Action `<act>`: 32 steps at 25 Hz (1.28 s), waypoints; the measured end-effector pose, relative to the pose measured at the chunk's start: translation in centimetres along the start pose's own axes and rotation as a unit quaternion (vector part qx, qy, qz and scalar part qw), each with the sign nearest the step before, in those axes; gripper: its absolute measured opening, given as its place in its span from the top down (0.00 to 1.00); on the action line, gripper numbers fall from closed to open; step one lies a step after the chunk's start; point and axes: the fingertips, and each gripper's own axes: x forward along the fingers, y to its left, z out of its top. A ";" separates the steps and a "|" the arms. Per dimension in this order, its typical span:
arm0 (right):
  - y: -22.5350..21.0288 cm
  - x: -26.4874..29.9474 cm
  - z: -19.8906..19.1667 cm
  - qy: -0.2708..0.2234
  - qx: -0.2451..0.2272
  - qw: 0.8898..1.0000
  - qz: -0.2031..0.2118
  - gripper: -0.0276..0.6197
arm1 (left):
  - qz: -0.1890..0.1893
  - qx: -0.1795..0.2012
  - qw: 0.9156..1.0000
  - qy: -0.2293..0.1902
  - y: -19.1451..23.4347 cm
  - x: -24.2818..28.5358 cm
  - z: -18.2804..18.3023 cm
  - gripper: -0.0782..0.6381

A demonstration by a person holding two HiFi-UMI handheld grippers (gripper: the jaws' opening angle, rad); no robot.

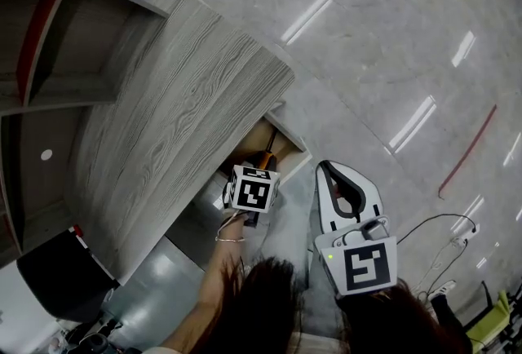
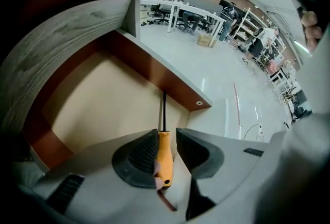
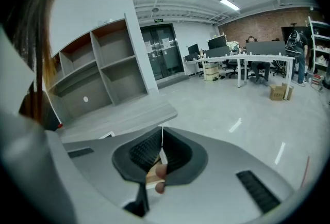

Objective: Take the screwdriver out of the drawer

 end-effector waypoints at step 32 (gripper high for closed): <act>-5.5 -2.7 -1.7 -0.001 0.034 0.998 -0.056 0.91 | 0.164 0.035 0.985 0.044 1.0 3.0 -1.0 0.76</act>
